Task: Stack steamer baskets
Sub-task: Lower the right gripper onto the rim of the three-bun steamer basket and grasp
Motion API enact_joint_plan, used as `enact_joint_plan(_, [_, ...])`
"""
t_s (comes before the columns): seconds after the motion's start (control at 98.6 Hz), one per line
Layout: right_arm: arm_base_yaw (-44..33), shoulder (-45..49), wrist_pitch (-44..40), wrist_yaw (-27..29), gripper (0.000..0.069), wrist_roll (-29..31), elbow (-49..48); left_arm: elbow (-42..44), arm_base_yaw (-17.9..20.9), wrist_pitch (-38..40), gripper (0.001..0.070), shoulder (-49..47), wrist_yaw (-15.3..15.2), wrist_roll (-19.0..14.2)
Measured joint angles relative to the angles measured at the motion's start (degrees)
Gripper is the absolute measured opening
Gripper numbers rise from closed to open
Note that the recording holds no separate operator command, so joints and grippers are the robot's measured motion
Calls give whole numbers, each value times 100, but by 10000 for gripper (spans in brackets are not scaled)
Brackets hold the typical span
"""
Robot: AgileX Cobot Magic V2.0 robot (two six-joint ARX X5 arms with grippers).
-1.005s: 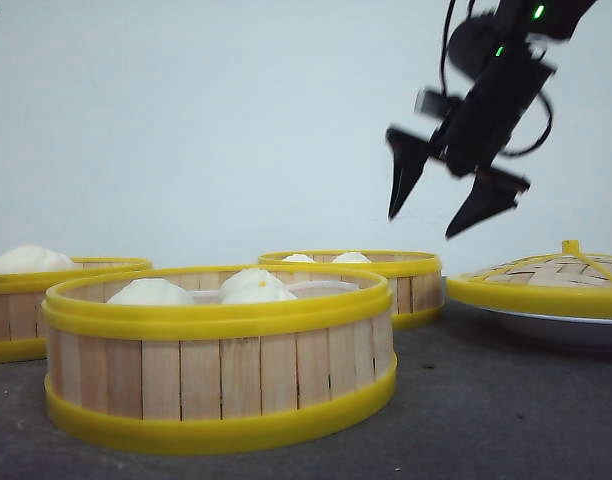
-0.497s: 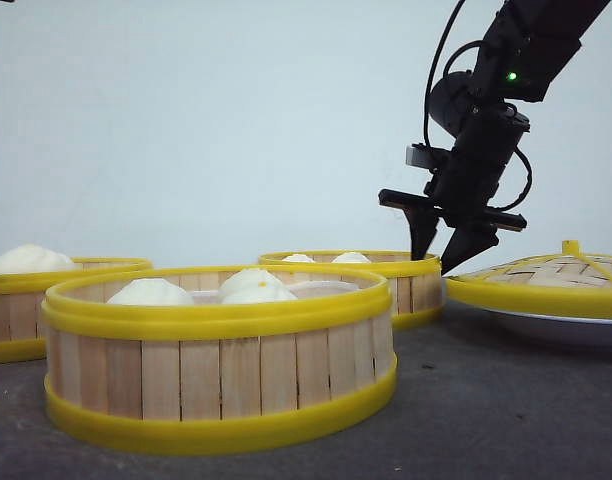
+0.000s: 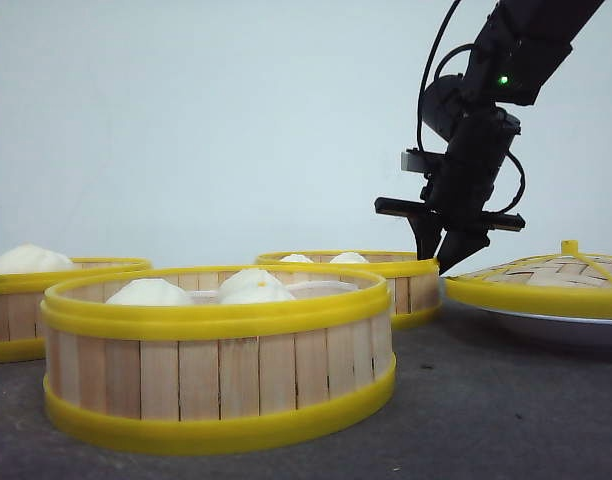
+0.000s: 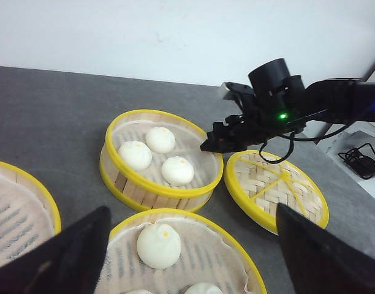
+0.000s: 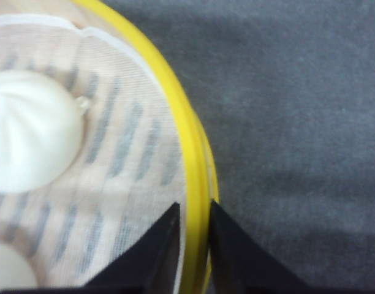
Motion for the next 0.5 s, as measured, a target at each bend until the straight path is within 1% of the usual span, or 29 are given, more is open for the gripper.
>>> enact_joint_plan(0.132, [103, 11, 50, 216, 30, 44, 4, 0, -11, 0, 519, -7, 2, 0])
enact_joint_plan(0.335, [138, 22, 118, 256, 28, 188, 4, 0, -39, -4, 519, -87, 2, 0])
enact_joint_plan(0.497, [131, 17, 17, 245, 28, 280, 48, 2, -42, -55, 519, -188, 2, 0])
